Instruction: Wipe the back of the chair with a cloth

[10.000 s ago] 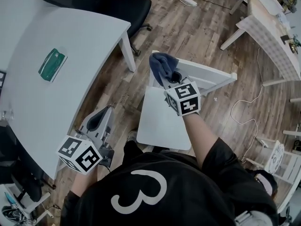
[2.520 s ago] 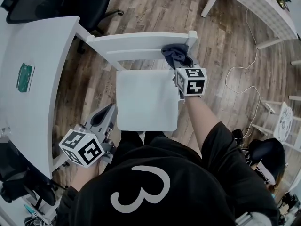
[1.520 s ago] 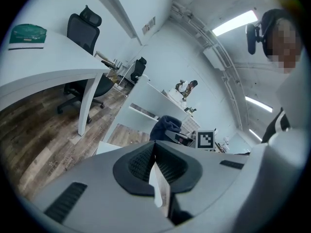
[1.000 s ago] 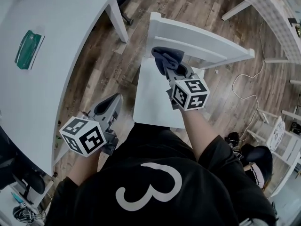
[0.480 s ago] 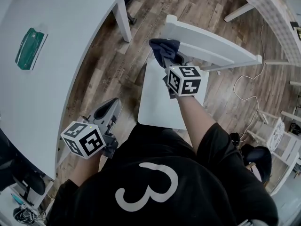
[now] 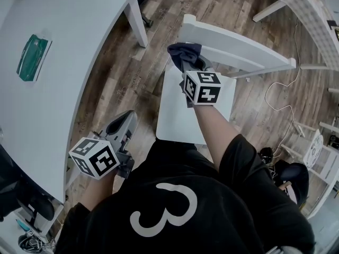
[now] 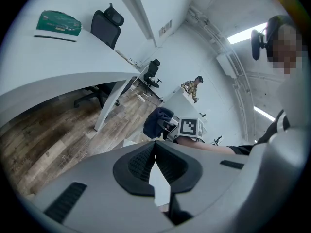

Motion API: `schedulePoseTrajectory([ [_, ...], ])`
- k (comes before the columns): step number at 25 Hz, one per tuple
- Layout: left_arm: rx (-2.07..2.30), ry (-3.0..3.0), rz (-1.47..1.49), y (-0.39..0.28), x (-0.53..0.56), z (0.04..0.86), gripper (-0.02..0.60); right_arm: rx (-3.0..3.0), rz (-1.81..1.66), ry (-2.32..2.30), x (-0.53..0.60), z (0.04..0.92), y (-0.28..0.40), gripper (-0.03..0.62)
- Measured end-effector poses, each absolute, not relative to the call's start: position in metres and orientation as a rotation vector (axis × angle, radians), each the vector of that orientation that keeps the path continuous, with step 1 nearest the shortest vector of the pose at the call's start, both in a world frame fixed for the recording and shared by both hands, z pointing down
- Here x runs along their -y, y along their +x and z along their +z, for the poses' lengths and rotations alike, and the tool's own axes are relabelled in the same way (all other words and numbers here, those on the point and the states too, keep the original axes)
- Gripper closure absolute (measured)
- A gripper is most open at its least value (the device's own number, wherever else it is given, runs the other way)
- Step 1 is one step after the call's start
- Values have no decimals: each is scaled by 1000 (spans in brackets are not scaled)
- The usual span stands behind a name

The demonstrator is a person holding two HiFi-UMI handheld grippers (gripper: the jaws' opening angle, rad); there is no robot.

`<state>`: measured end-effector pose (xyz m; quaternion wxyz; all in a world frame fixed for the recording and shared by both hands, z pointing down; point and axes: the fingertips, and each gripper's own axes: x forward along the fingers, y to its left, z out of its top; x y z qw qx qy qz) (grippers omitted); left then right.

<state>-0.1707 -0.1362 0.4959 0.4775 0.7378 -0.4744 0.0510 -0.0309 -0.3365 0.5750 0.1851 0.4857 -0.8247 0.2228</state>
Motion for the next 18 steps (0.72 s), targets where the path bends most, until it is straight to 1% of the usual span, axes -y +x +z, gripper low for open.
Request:
schedulePoseTrajectory([
  [9,1149,1785,153,-145,122,502,568,2311,620,1399,338,576,-4,542],
  [18,1148,1803,184,-118,123,498,568,2293,631,1468,336,580,53,542],
])
